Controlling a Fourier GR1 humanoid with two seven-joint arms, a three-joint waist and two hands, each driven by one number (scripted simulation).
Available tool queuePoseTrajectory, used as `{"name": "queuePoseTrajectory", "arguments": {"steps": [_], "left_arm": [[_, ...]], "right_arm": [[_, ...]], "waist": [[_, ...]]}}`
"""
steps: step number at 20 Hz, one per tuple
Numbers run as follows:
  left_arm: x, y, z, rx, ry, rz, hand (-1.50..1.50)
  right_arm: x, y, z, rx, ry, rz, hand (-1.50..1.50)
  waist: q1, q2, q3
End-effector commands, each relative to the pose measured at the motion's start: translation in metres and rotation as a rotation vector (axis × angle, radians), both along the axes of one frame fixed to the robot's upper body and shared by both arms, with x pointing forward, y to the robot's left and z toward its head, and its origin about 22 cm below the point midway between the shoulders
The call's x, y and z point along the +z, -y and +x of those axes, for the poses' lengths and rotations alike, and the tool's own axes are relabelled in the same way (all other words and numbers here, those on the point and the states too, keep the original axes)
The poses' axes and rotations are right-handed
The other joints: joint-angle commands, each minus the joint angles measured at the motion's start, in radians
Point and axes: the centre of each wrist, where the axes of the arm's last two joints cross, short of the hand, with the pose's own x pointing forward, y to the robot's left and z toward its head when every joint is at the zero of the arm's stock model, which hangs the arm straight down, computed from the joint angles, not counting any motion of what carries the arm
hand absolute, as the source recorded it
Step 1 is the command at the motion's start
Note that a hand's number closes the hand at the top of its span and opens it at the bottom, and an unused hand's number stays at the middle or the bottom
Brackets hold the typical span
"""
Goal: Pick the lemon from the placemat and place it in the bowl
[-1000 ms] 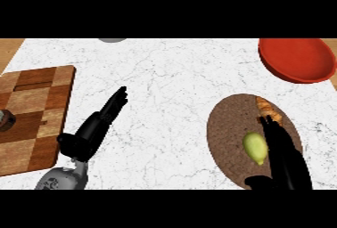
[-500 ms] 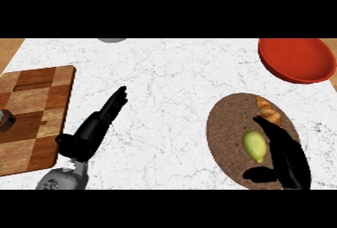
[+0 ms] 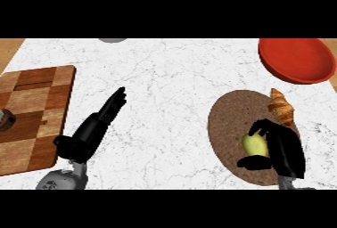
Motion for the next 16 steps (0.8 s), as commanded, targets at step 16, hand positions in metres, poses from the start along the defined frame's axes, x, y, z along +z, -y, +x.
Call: {"name": "queuePoseTrajectory", "arguments": {"steps": [16], "left_arm": [[0.012, 0.027, 0.016, -0.098, 0.021, 0.011, 0.00]], "right_arm": [[0.134, -0.025, 0.207, -0.522, -0.245, -0.208, 1.50]], "waist": [[0.091, 0.032, 0.008]]}}
